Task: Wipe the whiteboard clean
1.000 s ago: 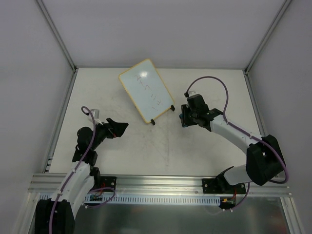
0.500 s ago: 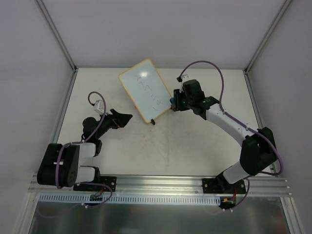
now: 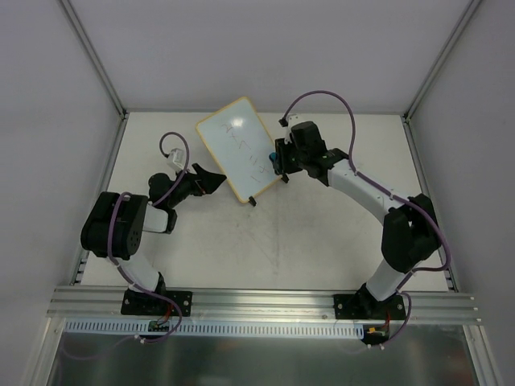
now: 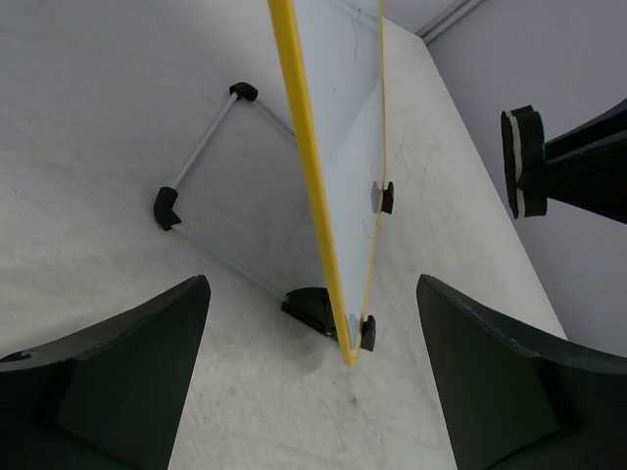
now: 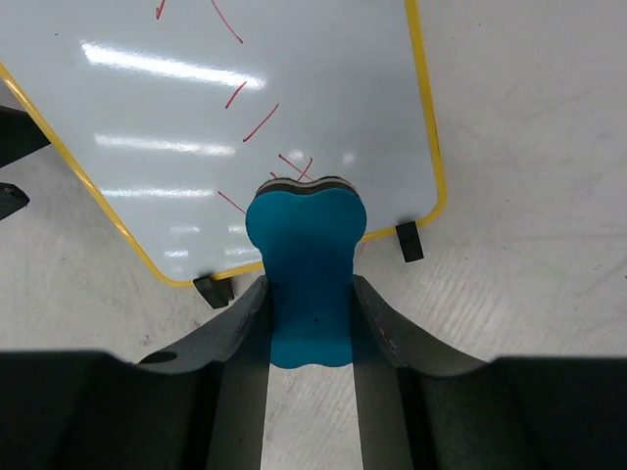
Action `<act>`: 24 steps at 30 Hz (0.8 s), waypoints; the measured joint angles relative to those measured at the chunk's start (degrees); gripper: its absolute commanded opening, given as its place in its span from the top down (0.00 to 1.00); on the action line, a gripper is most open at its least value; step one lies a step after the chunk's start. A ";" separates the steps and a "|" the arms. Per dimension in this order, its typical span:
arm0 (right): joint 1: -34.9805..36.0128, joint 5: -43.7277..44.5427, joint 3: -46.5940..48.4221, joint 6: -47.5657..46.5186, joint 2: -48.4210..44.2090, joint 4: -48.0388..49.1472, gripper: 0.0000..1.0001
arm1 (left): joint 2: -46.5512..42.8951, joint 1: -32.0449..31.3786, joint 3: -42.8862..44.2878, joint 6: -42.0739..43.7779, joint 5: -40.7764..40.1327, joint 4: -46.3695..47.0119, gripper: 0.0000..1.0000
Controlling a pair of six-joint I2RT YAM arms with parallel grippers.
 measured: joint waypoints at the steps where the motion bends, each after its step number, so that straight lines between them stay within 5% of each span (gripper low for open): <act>1: 0.04 -0.02 0.11 -0.15 0.33 0.13 1.00 | 0.83 0.02 0.44 0.02 0.00 -0.02 0.16; 24: 0.09 0.02 -1.86 -1.03 1.16 6.32 1.00 | 7.67 -0.33 7.91 -0.79 2.73 0.52 0.47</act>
